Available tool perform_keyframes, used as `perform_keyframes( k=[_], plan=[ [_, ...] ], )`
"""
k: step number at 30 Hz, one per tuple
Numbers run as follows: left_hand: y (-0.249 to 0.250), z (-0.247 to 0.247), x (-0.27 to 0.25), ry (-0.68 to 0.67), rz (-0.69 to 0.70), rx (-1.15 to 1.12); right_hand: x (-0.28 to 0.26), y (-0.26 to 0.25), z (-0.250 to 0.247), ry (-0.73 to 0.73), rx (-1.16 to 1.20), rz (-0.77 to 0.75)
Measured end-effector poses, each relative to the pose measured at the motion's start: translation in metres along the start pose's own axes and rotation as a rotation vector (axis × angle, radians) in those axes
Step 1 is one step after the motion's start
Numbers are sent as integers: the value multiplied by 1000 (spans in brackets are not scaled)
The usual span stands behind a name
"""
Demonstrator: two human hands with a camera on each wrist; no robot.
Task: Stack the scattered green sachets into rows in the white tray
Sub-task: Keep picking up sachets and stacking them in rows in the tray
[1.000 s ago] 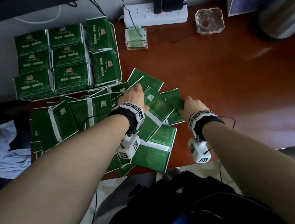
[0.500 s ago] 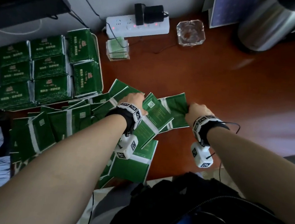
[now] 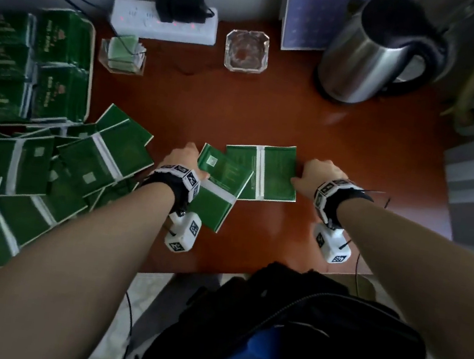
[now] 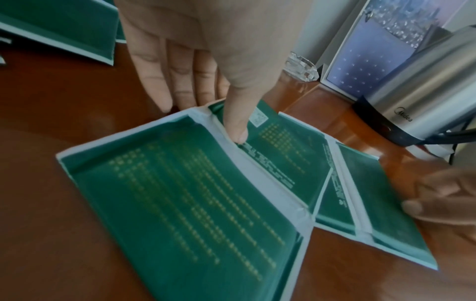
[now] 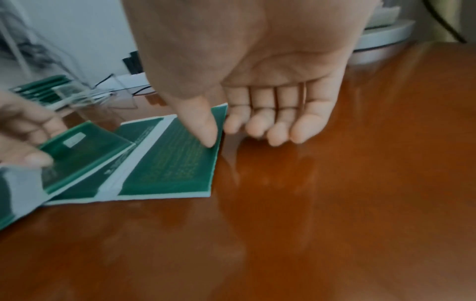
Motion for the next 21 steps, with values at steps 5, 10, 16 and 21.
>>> perform_keyframes(
  k=[5,10,16,21],
  plan=[
    [-1,-10,-11,182,66,39,-3,-40,-34,102,-203,-345],
    [31,-12,-12,205,417,257,0,-113,-41,55,-353,-702],
    [17,-6,0,75,366,377,15,-142,-23,-71,-510,-789],
    [-16,-8,4,48,233,342,25,-147,-28,-89,-593,-800]
  ],
)
Point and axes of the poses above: each hand's wrist, its own x-axis towards the middle knuckle, its own z-axis out of the palm, y = z × x, the point moved 3 cm from there along x, towards the middle knuckle, and after that the axes turned 3 degrees about z, right-handed, at the moved point
